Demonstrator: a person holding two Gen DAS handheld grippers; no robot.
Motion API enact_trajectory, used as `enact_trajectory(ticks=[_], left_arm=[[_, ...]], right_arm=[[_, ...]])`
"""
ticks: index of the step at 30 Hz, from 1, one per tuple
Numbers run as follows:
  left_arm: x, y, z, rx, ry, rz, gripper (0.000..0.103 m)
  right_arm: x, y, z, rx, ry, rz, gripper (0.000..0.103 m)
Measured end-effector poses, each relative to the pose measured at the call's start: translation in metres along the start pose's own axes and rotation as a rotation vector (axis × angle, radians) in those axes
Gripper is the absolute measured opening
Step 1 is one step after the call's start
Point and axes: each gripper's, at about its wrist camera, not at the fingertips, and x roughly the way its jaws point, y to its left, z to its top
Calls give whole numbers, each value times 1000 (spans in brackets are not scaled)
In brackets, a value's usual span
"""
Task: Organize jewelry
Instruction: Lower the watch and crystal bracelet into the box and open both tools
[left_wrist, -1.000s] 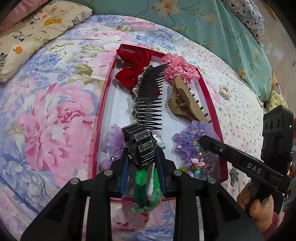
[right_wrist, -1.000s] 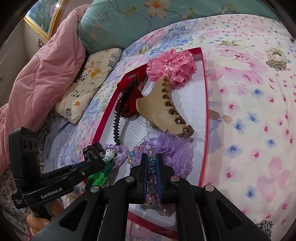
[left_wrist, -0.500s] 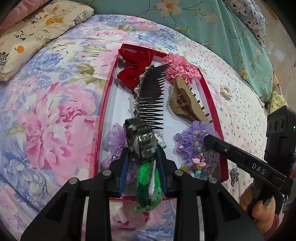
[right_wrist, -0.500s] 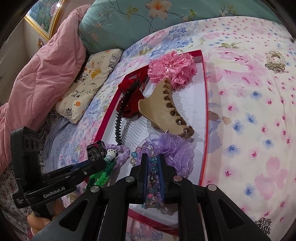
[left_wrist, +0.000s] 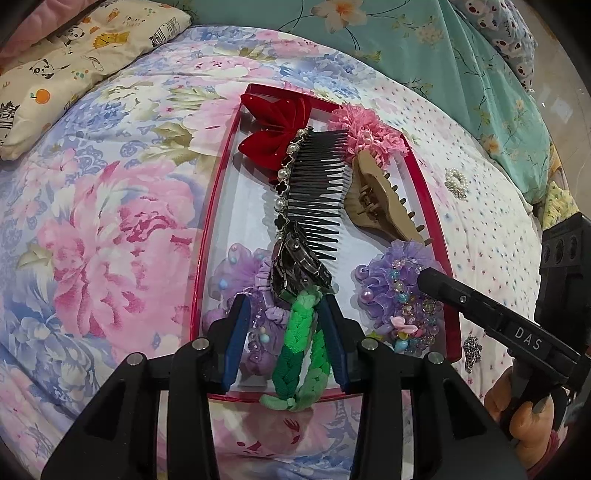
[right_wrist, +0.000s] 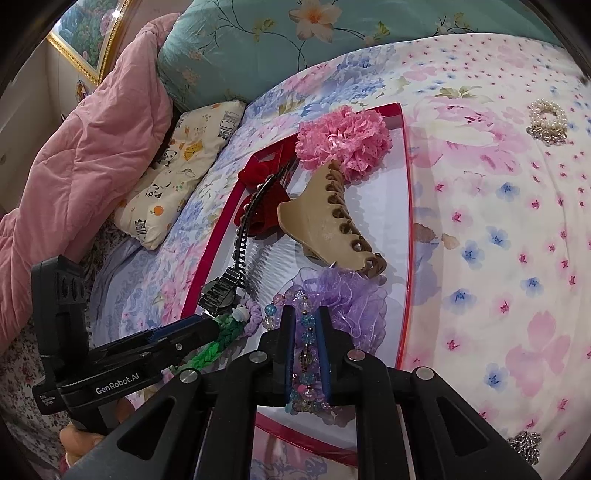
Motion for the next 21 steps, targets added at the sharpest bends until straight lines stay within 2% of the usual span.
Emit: enact_trajectory(ticks=[4,6,8,12,14,17,21], left_arm=[[-3,0,0,-5,-5,-4,37],[-10,0,-1,-15,-18,-24,39],[-16,0,-2,-18,-36,-30,48],[-29,2,-3,-51,-62,-53,58],[-36,4,-3,-77,-73,-70,69],[-48,8,-6,-108,-94,-91,78],[-60,13,-13,-157,-97,-108,84]], right_arm=[[-3,0,0,5,-5,1,15],[-5,0,1,14,-8,6,23],[-11,0,1,23,-22,20,40],[-25,2,1,44,-52,48,51],[-32,2,1,51,-68,58,62],[-42,0,0,75,-87,80,73],[-58,-5,-5,117,-117,105,78]])
